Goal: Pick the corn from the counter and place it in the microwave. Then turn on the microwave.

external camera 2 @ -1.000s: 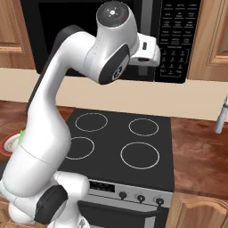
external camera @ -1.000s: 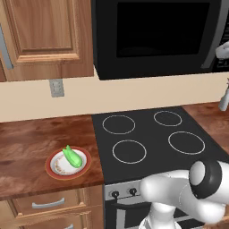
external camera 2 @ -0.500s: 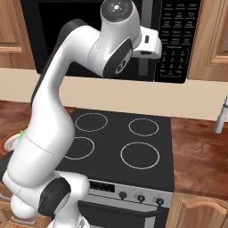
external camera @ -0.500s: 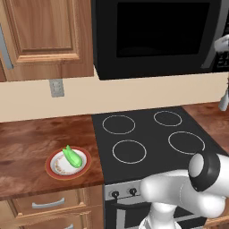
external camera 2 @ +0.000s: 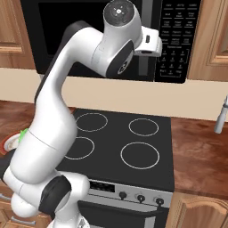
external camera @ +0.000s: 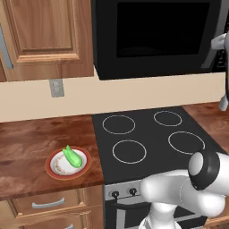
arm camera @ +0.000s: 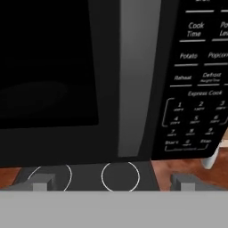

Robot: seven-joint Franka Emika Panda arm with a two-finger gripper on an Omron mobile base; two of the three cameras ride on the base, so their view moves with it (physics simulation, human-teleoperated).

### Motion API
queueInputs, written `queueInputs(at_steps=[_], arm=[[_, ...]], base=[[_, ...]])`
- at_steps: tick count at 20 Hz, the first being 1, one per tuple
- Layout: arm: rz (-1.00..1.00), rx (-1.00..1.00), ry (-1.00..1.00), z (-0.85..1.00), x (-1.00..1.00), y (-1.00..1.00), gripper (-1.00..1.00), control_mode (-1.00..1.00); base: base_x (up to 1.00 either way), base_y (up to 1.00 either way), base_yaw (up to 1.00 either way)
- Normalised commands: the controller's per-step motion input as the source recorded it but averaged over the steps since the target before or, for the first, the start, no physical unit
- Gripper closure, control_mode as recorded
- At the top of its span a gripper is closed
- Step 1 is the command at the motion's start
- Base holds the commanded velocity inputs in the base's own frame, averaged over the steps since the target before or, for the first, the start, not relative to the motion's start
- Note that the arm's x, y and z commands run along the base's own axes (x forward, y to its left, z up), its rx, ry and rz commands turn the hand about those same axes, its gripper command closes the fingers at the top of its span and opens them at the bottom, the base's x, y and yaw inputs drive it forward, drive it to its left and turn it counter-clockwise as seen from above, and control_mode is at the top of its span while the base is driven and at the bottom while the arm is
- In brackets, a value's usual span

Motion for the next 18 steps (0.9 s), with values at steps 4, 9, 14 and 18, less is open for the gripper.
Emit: queueInputs(at_steps=[4, 9, 14, 18], arm=[[0.0, 0.0, -0.02, 0.0, 0.17, 0.0, -1.0, -1.0], [0.0, 0.0, -0.01, 0.0, 0.21, 0.0, -1.0, -1.0], [0.01, 0.0, 0.0, 0.0, 0.21, -0.02, -1.0, -1.0], [0.01, 0.0, -0.01, 0.0, 0.17, -0.12, -1.0, -1.0]], base=[[0.0, 0.0, 0.0], [0.0, 0.0, 0.0], [0.0, 0.0, 0.0], [0.0, 0.0, 0.0]])
